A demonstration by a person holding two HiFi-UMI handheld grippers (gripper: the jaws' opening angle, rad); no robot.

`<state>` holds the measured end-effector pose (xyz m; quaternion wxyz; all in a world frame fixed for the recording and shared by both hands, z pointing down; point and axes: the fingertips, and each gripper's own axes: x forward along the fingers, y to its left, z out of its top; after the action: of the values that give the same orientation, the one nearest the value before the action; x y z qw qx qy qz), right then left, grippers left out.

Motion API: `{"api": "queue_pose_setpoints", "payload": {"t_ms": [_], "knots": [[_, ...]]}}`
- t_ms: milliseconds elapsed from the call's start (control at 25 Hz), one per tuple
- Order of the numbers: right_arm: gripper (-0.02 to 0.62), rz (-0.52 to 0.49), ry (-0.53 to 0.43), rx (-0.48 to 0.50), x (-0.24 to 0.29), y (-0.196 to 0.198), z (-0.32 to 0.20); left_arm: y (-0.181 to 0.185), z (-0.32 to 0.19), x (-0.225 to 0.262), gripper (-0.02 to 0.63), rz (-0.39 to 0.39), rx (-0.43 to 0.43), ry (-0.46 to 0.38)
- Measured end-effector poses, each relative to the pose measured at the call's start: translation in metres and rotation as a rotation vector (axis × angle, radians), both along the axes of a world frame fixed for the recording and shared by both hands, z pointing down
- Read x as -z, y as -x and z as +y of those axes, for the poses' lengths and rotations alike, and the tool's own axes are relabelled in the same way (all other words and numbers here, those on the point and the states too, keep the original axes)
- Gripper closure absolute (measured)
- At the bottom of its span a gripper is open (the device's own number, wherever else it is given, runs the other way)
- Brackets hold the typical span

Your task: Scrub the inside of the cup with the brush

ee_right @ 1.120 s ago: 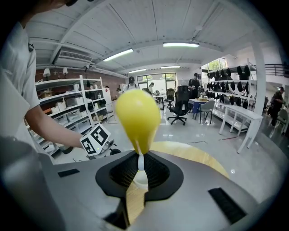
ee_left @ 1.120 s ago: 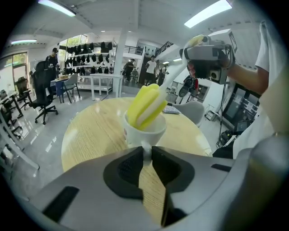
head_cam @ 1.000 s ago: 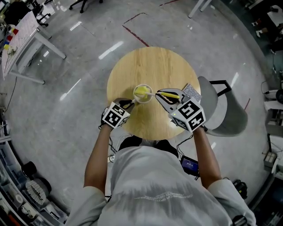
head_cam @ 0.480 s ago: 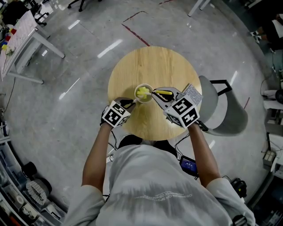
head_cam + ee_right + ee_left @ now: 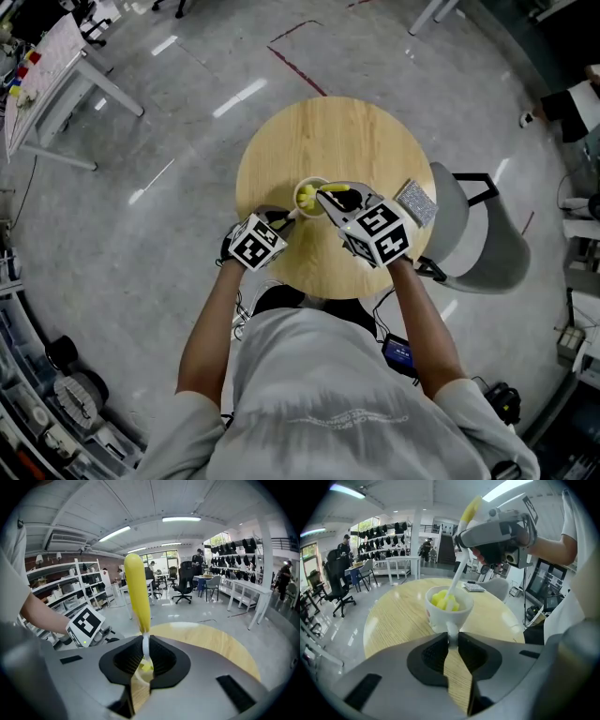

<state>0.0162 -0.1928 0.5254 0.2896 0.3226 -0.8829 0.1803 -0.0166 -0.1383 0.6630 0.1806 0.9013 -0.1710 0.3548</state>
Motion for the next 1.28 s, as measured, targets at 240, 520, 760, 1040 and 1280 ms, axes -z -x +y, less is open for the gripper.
{"api": "queue_pose_setpoints", "payload": {"t_ms": [240, 520, 760, 1040, 1280], "knots": [[0.534, -0.013, -0.020, -0.021, 0.013, -0.012, 0.000, 0.001, 0.000, -0.001, 0.531, 0.000, 0.013, 0.000], [0.534, 0.014, -0.160, -0.019, 0.062, -0.013, 0.002, 0.006, -0.001, -0.001, 0.529, 0.001, 0.012, 0.002], [0.534, 0.050, -0.145, -0.013, 0.040, -0.015, 0.001, 0.001, -0.001, -0.002, 0.529, 0.002, 0.012, 0.002], [0.531, 0.151, -0.162, -0.020, 0.009, -0.017, -0.002, -0.001, -0.002, -0.004, 0.529, 0.009, 0.025, 0.000], [0.529, 0.150, -0.146, -0.044, 0.004, -0.019, -0.006, 0.002, -0.005, -0.007, 0.529, 0.010, 0.024, -0.017]]}}
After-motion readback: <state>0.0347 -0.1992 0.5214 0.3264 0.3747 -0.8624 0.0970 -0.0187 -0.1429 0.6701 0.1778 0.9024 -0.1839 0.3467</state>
